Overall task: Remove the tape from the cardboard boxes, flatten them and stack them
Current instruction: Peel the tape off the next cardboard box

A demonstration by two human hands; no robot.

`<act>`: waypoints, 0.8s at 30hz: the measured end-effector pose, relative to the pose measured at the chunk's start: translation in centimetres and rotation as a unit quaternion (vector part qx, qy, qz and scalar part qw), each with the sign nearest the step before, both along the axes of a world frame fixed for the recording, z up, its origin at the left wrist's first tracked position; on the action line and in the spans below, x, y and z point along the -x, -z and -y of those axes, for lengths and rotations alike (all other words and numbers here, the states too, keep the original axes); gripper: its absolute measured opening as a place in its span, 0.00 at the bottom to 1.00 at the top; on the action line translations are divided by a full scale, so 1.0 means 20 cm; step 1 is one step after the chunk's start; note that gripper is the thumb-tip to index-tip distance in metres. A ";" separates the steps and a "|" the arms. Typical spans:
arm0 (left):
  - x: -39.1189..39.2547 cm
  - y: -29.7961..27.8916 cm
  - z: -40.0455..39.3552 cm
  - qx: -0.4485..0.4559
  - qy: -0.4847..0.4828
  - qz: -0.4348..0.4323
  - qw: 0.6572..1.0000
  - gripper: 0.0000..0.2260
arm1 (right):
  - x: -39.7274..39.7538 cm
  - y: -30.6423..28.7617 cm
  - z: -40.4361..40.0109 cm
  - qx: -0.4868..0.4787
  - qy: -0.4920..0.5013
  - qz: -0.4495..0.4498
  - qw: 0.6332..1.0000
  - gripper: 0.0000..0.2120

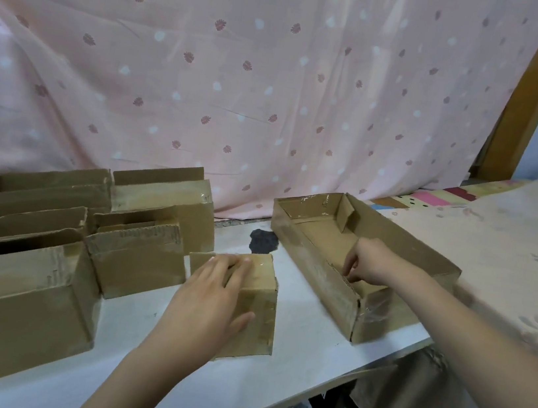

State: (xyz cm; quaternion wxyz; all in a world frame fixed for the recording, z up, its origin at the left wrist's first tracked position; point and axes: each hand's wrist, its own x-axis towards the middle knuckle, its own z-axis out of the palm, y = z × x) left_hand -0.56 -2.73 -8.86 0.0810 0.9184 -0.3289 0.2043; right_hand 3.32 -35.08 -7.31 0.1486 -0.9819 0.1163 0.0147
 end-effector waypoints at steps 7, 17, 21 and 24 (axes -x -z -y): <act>-0.03 0.04 0.00 -0.004 -0.009 0.033 0.999 0.35 | -0.05 0.09 0.07 0.024 0.018 -0.015 0.999 0.12; -0.05 0.06 -0.02 -0.014 -0.010 0.066 0.998 0.35 | -0.07 0.06 0.10 0.046 -0.026 -0.018 0.998 0.09; -0.05 0.06 -0.02 -0.006 -0.012 0.061 0.998 0.35 | -0.05 0.04 0.11 0.053 -0.026 -0.033 0.998 0.12; -0.05 0.07 -0.02 -0.001 -0.011 0.054 0.998 0.34 | -0.05 0.03 0.11 0.054 -0.018 -0.028 0.998 0.10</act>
